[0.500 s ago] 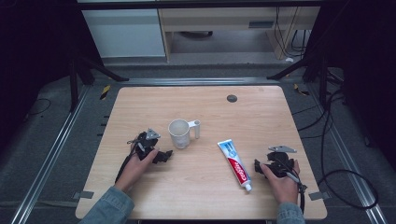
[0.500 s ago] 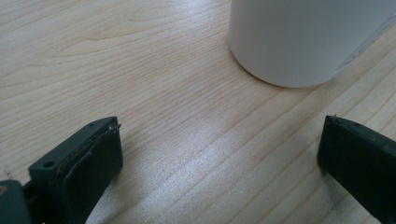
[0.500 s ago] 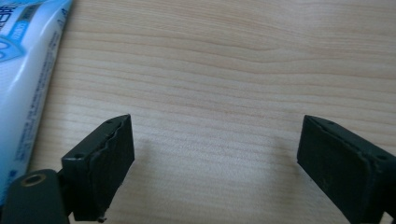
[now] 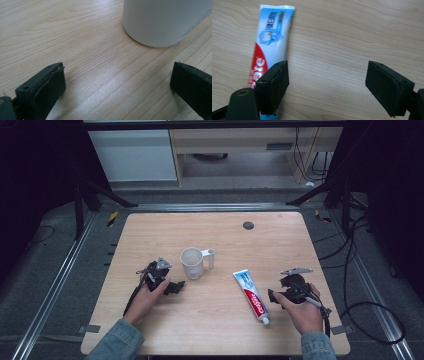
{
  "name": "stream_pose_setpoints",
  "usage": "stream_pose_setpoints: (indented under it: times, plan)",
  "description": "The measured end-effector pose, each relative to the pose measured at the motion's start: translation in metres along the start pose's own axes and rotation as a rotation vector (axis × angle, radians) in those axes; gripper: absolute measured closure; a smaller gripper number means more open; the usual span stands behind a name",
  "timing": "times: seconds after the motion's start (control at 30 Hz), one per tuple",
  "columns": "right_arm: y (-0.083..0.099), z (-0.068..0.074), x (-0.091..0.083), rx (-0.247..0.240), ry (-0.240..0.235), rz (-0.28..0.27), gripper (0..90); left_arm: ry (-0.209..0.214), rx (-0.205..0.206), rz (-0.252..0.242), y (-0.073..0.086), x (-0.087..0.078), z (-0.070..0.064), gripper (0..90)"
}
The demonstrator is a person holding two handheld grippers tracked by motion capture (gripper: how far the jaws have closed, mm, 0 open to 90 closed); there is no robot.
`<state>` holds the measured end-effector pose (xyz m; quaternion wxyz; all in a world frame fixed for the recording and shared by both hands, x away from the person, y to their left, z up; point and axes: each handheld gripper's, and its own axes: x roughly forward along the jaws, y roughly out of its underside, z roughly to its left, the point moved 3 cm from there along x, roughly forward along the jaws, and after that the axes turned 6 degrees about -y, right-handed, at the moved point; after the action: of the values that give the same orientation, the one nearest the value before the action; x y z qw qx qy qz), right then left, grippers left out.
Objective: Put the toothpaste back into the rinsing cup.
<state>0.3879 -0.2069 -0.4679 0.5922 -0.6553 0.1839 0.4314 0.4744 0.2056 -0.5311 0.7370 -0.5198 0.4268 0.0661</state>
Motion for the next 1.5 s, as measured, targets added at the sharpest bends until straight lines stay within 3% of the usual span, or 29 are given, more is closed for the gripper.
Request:
stream_pose_setpoints:
  times: [0.23,0.57,1.07,1.5]
  plan:
    - [-0.023,0.016,-0.009,-0.041,-0.012,0.054,21.3,0.000,0.000,0.000,0.000,0.000,0.000,0.0]
    - [-0.048,0.033,-0.005,-0.085,-0.005,0.114,26.1,0.001,0.000,0.000,0.000,0.000,0.000,0.0]
    - [-0.060,0.046,0.013,-0.103,-0.026,0.178,36.7,0.005,-0.005,-0.005,0.000,0.000,0.000,0.0]
    - [-0.058,0.048,0.046,-0.109,-0.038,0.277,38.9,0.006,0.003,-0.001,0.000,0.001,0.000,0.0]
